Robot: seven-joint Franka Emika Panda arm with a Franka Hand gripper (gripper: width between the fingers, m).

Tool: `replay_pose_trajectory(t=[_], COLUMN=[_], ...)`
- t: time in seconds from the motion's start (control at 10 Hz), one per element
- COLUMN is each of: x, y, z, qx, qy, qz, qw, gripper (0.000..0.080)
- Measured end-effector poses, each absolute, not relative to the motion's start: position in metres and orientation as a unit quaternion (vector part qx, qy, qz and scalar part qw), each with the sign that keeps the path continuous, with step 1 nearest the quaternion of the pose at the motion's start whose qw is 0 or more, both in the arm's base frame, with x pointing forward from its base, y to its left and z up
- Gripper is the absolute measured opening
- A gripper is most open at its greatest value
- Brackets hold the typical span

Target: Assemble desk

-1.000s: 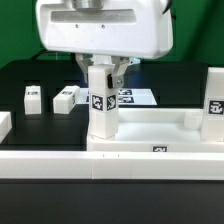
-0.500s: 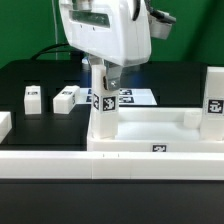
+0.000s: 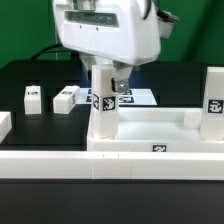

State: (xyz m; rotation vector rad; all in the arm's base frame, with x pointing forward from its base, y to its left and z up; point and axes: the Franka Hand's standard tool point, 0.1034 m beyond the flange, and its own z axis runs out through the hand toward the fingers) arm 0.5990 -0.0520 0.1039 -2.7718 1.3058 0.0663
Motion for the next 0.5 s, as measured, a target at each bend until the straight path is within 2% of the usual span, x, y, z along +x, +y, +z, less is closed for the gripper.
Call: replay_pose_trajectory(t=[0.1,0.5], x=[0.5995,0.5994], y=[-0.0503,-0.0511], z=[0.1038,0.1038], qx=[-0.917,-0.965], qy=[0.397,0.259], qz=[0.019,0.013], qw=[0.039,0.042], gripper=[0.0638,0.0649])
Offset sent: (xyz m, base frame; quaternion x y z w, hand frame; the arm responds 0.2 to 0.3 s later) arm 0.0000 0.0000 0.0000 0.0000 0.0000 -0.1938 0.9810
